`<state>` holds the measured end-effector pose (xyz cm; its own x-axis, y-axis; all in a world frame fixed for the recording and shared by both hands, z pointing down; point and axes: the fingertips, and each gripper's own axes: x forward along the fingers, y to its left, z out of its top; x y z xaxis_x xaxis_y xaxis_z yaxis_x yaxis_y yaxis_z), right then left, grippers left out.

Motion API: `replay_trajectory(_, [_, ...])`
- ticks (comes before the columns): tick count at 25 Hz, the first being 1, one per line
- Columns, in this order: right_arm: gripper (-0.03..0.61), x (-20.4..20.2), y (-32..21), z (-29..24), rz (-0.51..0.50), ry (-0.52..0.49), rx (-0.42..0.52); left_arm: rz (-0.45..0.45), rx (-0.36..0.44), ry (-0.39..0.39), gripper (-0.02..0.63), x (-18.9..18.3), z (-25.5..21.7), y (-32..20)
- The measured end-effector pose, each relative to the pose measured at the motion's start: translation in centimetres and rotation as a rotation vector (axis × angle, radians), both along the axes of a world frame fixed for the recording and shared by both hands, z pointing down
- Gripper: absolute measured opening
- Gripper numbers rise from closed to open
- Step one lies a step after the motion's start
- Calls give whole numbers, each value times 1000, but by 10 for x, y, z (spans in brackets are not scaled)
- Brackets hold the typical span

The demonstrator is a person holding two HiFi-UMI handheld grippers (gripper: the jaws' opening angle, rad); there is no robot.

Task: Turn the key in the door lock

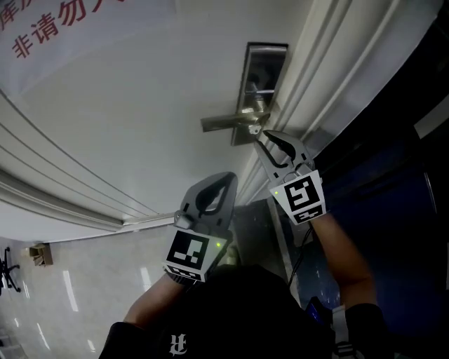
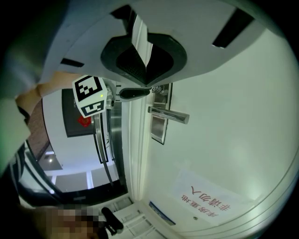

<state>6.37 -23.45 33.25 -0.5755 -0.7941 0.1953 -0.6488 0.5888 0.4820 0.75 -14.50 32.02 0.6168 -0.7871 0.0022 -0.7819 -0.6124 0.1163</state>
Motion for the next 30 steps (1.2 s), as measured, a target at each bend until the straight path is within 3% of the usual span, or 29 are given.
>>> replay_trajectory(8, [75,-5,-4,5,31,439,299,-10,5,0,8,-6,-2,2])
replay_trajectory(14, [94,-7,-11,18,23,887,569,-12,7,3,8,-7,-2,4])
replay_trajectory(17, [98,-10,-15,24,16,1027,656,-12,5,7,8,-8,-1,4])
replay_trajectory(23, [95,-17,-30,20,68,1103,742,-8,1,15,8,-7,0,4])
replay_trajectory(24, [63,-18,-30,19,77,1099,739,-8,0,16,8,-8,0,4])
replay_trajectory(27, [55,-18,-31,17,103,1057,707,-12,-1,23,8,-9,0,4])
replay_trajectory(30, [54,-17,-31,15,136,950,638,-13,-3,24,8,-11,1,4])
